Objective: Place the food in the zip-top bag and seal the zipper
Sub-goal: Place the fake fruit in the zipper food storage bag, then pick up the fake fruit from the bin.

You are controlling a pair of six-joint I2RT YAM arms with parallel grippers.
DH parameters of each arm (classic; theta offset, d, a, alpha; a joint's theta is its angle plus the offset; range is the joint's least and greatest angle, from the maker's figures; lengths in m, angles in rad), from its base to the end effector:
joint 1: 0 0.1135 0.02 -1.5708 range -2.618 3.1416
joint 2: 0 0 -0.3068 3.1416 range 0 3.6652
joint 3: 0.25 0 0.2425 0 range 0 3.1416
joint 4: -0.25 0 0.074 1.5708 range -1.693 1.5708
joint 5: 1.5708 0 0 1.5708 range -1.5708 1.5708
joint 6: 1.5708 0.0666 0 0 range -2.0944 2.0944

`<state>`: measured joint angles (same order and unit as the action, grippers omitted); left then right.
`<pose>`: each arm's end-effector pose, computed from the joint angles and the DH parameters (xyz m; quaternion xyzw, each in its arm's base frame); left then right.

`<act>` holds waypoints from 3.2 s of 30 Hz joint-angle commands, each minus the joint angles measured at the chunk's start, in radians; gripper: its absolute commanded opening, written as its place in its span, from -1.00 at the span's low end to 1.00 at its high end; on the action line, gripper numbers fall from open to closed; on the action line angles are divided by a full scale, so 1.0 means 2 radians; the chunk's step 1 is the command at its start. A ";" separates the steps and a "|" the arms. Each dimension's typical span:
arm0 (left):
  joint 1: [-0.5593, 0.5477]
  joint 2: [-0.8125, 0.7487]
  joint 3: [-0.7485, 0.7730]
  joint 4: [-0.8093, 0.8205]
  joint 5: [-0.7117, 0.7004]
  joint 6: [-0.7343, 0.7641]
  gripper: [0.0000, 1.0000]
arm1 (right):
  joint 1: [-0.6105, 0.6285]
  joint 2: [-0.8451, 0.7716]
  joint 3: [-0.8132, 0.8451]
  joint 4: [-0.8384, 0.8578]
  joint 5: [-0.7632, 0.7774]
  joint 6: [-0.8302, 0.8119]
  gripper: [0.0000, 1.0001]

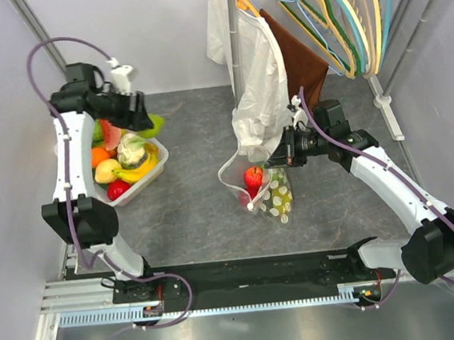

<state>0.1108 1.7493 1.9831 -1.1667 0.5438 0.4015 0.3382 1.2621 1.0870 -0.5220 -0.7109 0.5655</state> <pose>0.3687 0.0063 0.4230 0.2158 0.8928 -0.1702 0.3568 0.2347 0.1286 0.3440 -0.0499 0.8607 0.4569 0.2192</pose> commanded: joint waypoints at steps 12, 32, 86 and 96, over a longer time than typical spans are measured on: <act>-0.351 -0.059 -0.076 0.054 0.075 -0.083 0.15 | -0.002 -0.004 0.012 0.018 -0.011 0.009 -1.00; -0.255 -0.045 -0.024 0.080 0.017 -0.147 0.98 | -0.003 -0.012 0.023 0.004 -0.018 0.001 -1.00; 0.123 0.317 0.220 0.188 -0.073 -0.117 0.43 | -0.006 -0.006 0.012 -0.001 -0.010 -0.007 -1.00; 0.122 0.305 0.195 0.188 -0.042 -0.098 0.03 | -0.006 -0.002 0.012 0.000 -0.011 -0.008 -1.00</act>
<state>0.3546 2.3798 2.3814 -0.8223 0.4141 0.1955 0.3290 1.2537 1.0870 -0.5335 -0.7265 0.5629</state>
